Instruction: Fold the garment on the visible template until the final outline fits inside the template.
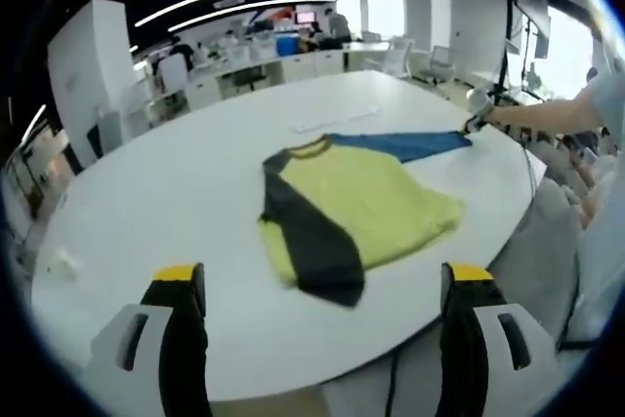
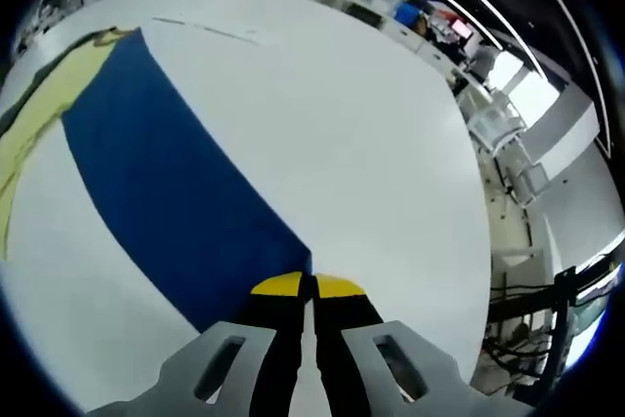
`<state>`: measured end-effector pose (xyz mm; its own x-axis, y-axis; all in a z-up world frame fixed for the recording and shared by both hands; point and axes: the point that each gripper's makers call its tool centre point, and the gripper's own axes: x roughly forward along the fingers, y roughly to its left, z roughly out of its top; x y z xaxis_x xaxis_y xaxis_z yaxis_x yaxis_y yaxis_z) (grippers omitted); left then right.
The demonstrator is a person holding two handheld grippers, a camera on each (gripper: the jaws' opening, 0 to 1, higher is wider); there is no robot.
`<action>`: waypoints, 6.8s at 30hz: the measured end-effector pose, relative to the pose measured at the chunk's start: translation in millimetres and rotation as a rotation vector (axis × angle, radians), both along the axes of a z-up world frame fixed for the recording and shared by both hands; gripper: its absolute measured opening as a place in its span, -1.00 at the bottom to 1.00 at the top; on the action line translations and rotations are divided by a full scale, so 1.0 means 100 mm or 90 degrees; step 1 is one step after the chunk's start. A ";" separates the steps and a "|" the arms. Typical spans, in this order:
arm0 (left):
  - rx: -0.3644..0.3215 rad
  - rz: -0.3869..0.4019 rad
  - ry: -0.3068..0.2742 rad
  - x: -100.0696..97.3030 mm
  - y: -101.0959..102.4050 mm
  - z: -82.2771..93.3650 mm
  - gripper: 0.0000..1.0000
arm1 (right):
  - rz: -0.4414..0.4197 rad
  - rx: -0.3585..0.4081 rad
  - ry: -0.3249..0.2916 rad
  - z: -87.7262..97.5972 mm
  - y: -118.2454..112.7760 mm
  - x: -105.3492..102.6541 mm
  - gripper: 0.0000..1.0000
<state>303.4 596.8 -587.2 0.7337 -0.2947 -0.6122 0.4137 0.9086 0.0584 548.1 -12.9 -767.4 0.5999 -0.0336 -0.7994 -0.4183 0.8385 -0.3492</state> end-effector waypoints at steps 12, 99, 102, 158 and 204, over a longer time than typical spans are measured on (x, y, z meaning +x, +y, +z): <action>0.003 -0.003 -0.004 0.01 -0.01 0.02 0.94 | -0.010 0.007 -0.027 0.09 0.00 0.00 -0.87; -0.024 -0.013 -0.053 -0.04 0.14 0.14 0.91 | 0.217 0.247 -0.151 1.18 2.21 -0.86 0.99; -0.027 -0.012 -0.055 -0.03 0.17 0.14 0.90 | 0.225 0.253 -0.155 1.23 2.29 -0.91 0.99; -0.049 -0.027 -0.050 -0.07 0.28 0.04 0.86 | 0.293 0.312 -0.226 1.99 3.13 -1.93 1.00; -0.107 -0.043 0.050 0.06 0.26 -0.77 0.30 | 0.234 0.285 -0.228 1.99 3.07 -2.27 1.00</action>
